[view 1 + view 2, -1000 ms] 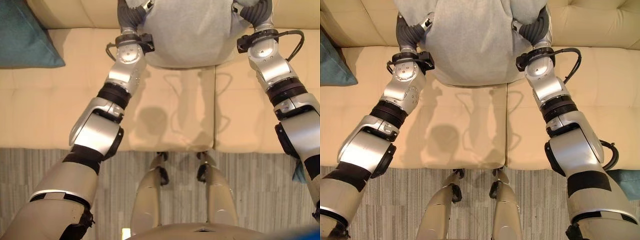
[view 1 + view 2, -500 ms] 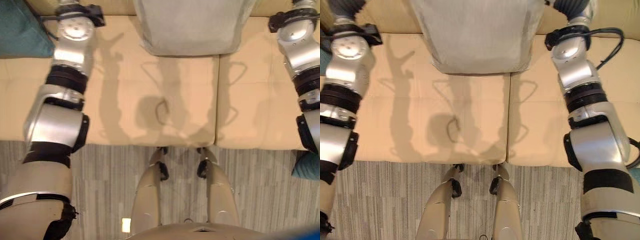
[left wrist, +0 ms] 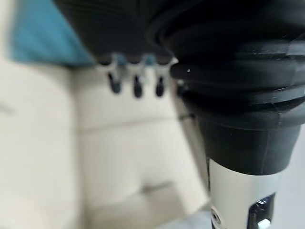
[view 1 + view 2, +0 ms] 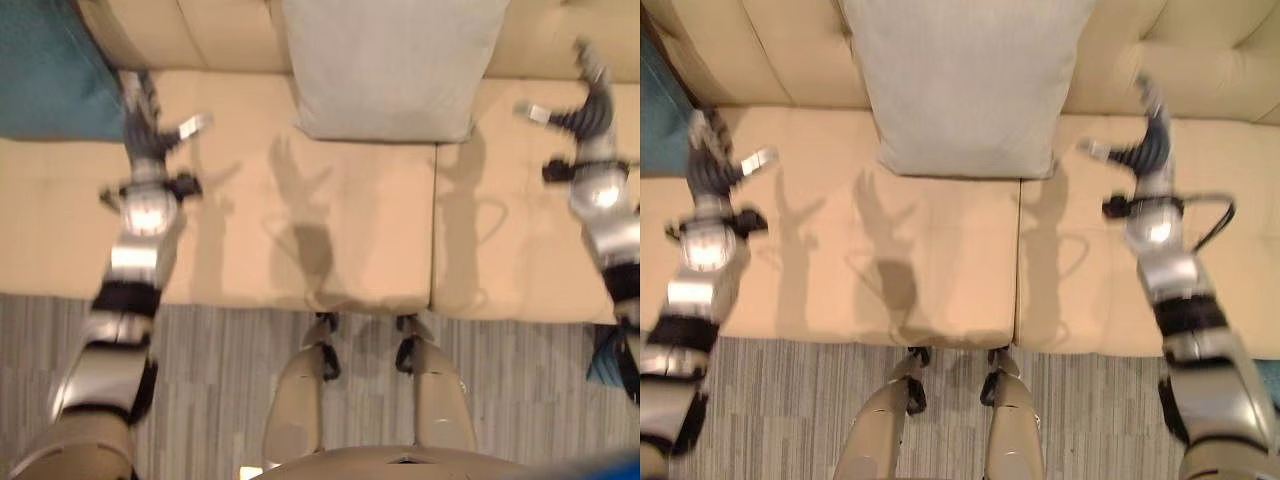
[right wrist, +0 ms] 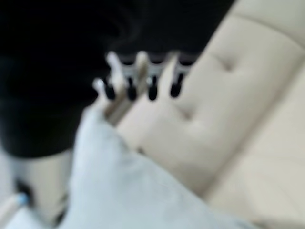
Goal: Pick up all the scattered cushions and arrange them neatly on the sofa.
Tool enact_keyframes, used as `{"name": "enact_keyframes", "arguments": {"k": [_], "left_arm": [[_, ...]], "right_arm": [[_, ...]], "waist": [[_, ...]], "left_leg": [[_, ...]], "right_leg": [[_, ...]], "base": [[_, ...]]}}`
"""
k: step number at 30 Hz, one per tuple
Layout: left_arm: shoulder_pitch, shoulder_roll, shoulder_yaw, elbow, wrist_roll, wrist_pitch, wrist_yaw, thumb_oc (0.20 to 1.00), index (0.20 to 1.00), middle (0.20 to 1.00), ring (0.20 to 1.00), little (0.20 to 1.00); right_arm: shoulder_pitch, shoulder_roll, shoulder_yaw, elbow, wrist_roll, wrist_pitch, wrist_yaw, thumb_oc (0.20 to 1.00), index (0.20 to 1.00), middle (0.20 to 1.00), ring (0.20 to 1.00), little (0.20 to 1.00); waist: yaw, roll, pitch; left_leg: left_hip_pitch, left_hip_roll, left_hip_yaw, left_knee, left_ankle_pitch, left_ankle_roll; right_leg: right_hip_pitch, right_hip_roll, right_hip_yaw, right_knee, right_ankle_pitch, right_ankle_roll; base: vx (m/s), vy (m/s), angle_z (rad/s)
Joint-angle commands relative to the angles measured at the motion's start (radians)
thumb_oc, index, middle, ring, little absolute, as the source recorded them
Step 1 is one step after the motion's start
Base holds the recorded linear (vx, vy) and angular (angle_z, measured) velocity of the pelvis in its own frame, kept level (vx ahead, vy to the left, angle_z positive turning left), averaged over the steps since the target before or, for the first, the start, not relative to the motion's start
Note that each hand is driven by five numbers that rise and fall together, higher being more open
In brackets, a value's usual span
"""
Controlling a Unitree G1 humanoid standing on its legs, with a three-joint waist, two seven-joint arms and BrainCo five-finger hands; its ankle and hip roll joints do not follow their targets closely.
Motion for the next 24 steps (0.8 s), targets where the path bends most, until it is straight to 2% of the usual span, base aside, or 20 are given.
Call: {"name": "enact_keyframes", "arguments": {"k": [1, 3, 4, 7, 12, 16, 18, 21, 24], "left_arm": [[0.067, -0.004, -0.014, 0.025, 0.093, -0.045, -0.091, 1.000, 1.000, 1.000, 1.000, 1.000], [0.115, -0.011, -0.011, 0.023, 0.122, -0.044, -0.109, 1.000, 1.000, 1.000, 1.000, 1.000], [0.207, -0.076, 0.005, 0.047, 0.135, -0.041, -0.135, 1.000, 1.000, 1.000, 1.000, 1.000], [0.276, -0.123, 0.018, 0.082, 0.128, -0.035, -0.156, 1.000, 1.000, 1.000, 1.000, 1.000], [0.441, -0.261, 0.022, 0.249, 0.107, 0.004, -0.226, 1.000, 1.000, 1.000, 1.000, 1.000], [0.455, -0.288, 0.010, 0.322, 0.112, 0.017, -0.241, 1.000, 1.000, 1.000, 1.000, 1.000], [0.440, -0.306, -0.015, 0.448, 0.185, 0.037, -0.250, 1.000, 1.000, 1.000, 1.000, 1.000], [0.441, -0.291, -0.032, 0.494, 0.232, 0.037, -0.266, 1.000, 1.000, 1.000, 1.000, 1.000], [0.437, -0.296, -0.033, 0.533, 0.236, 0.039, -0.267, 1.000, 1.000, 1.000, 1.000, 1.000]], "right_arm": [[0.099, 0.027, -0.041, 0.001, 0.049, -0.089, 0.091, 1.000, 1.000, 1.000, 1.000, 1.000], [0.148, 0.043, -0.060, -0.011, 0.055, -0.096, 0.113, 1.000, 1.000, 1.000, 1.000, 1.000], [0.248, 0.083, -0.083, -0.022, 0.050, -0.103, 0.153, 1.000, 1.000, 1.000, 1.000, 1.000], [0.324, 0.114, -0.080, -0.018, 0.027, -0.104, 0.187, 1.000, 1.000, 1.000, 1.000, 1.000], [0.462, 0.204, -0.003, 0.108, -0.057, -0.078, 0.251, 1.000, 1.000, 1.000, 1.000, 1.000], [0.481, 0.252, 0.017, 0.198, -0.047, -0.069, 0.257, 1.000, 1.000, 1.000, 1.000, 1.000], [0.498, 0.276, 0.052, 0.292, -0.072, -0.055, 0.267, 1.000, 1.000, 1.000, 1.000, 1.000], [0.546, 0.306, 0.049, 0.360, -0.002, -0.050, 0.307, 1.000, 1.000, 1.000, 1.000, 1.000], [0.545, 0.312, 0.069, 0.414, -0.017, -0.041, 0.307, 1.000, 1.000, 1.000, 1.000, 1.000]], "waist": [[0.000, -0.032, -0.112], [-0.001, -0.033, -0.114], [-0.004, -0.043, -0.121], [-0.006, -0.045, -0.132], [-0.005, -0.050, -0.189], [-0.004, -0.049, -0.209], [-0.006, -0.048, -0.217], [-0.017, -0.049, -0.217], [-0.014, -0.048, -0.218]], "left_leg": [[0.091, 0.019, 0.006, 0.057, -0.055, -0.115], [0.113, 0.019, 0.009, 0.053, -0.055, -0.116], [0.146, 0.022, 0.023, 0.053, -0.041, -0.107], [0.186, 0.022, 0.029, 0.058, -0.051, -0.108], [0.292, 0.021, 0.047, 0.064, -0.073, -0.109], [0.329, 0.021, 0.048, 0.055, -0.076, -0.109], [0.369, 0.030, 0.040, 0.050, -0.076, -0.112], [0.357, 0.048, 0.027, 0.070, -0.062, -0.127], [0.349, 0.044, 0.001, 0.085, -0.062, -0.124]], "right_leg": [[0.062, -0.011, -0.031, 0.001, 0.004, 0.081], [0.087, -0.009, -0.038, -0.001, -0.001, 0.081], [0.127, -0.010, -0.057, -0.011, 0.008, 0.072], [0.168, -0.004, -0.062, -0.016, 0.003, 0.075], [0.280, 0.025, -0.065, -0.053, -0.015, 0.079], [0.317, 0.037, -0.064, -0.066, -0.025, 0.076], [0.377, 0.056, -0.062, -0.075, -0.051, 0.061], [0.401, 0.082, -0.054, -0.105, -0.056, 0.045], [0.403, 0.086, -0.039, -0.113, -0.050, 0.043]], "base": [[0.08, -0.010, 0.14], [0.01, -0.016, 0.11], [0.00, 0.000, 0.00], [0.03, -0.005, 0.02], [0.05, -0.020, -0.07], [0.00, -0.033, -0.08], [-0.07, -0.119, 0.01], [-0.12, -0.103, 0.27], [-0.16, -0.007, 0.10]]}}
